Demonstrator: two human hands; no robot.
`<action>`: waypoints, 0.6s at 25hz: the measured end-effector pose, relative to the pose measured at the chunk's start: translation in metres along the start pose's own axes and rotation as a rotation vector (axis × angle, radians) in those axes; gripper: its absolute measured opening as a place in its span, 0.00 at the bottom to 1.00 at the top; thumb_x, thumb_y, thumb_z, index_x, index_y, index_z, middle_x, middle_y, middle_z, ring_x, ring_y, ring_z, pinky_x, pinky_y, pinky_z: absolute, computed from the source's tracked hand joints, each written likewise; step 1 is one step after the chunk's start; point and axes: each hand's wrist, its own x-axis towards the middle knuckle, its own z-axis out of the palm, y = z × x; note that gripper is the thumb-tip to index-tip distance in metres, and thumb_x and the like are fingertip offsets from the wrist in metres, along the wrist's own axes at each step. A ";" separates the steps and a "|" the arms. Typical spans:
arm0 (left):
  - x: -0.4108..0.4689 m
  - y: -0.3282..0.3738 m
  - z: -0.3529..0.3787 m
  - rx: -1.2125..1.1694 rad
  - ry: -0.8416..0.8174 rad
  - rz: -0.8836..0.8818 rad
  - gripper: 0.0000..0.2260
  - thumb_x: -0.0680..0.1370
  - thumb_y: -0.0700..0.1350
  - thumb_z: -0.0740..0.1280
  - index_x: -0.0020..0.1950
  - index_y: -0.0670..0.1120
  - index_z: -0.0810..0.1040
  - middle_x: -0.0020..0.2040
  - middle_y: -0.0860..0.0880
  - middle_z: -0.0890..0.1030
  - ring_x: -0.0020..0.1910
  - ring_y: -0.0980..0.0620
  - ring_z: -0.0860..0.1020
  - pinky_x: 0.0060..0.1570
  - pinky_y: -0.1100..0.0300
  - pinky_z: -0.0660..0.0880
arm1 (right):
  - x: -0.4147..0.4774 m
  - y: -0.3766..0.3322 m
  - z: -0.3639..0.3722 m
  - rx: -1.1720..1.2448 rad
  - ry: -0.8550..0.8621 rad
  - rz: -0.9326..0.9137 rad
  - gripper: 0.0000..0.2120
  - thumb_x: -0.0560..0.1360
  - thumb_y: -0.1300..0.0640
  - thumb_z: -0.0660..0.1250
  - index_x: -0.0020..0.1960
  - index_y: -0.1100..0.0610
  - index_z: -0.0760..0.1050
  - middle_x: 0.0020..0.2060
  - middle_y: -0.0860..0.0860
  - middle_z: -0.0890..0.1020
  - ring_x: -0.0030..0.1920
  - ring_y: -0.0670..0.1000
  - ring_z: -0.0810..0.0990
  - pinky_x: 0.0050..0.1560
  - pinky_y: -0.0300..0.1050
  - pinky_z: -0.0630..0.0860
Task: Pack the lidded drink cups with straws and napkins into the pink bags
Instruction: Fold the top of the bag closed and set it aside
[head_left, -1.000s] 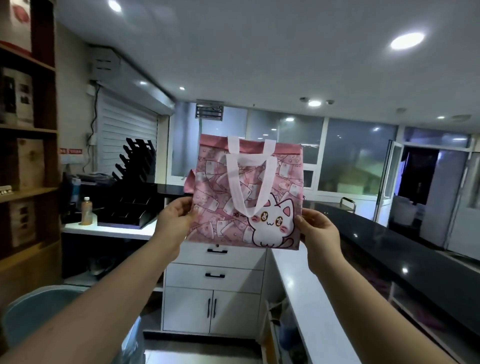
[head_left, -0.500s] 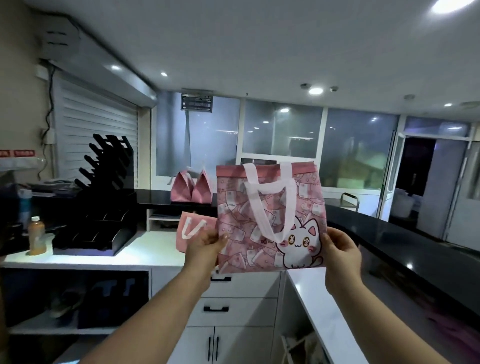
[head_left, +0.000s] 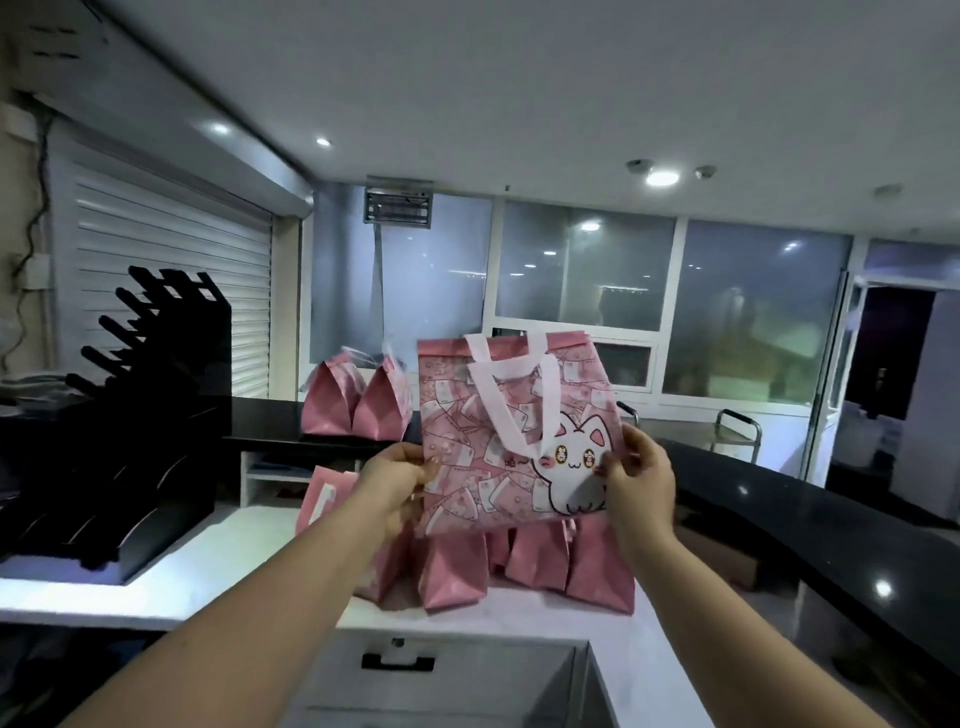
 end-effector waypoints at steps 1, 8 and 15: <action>0.028 0.005 0.006 -0.044 0.037 0.020 0.07 0.76 0.34 0.67 0.46 0.45 0.74 0.40 0.48 0.79 0.35 0.52 0.76 0.29 0.61 0.75 | 0.028 0.008 0.019 -0.088 -0.042 -0.069 0.24 0.74 0.63 0.68 0.69 0.57 0.69 0.63 0.54 0.75 0.62 0.54 0.75 0.66 0.55 0.72; 0.173 -0.013 0.023 -0.206 0.220 0.122 0.08 0.75 0.35 0.69 0.42 0.47 0.75 0.39 0.48 0.80 0.43 0.46 0.80 0.53 0.44 0.79 | 0.079 0.084 0.146 -0.400 -0.438 -0.121 0.44 0.72 0.55 0.72 0.77 0.41 0.48 0.77 0.43 0.47 0.77 0.50 0.48 0.74 0.51 0.51; 0.331 -0.041 0.018 -0.123 0.246 0.200 0.09 0.73 0.39 0.73 0.35 0.47 0.76 0.35 0.50 0.81 0.40 0.46 0.79 0.50 0.42 0.78 | 0.129 0.162 0.276 -0.140 -0.547 0.101 0.45 0.61 0.51 0.77 0.73 0.40 0.59 0.66 0.52 0.71 0.51 0.47 0.79 0.51 0.44 0.79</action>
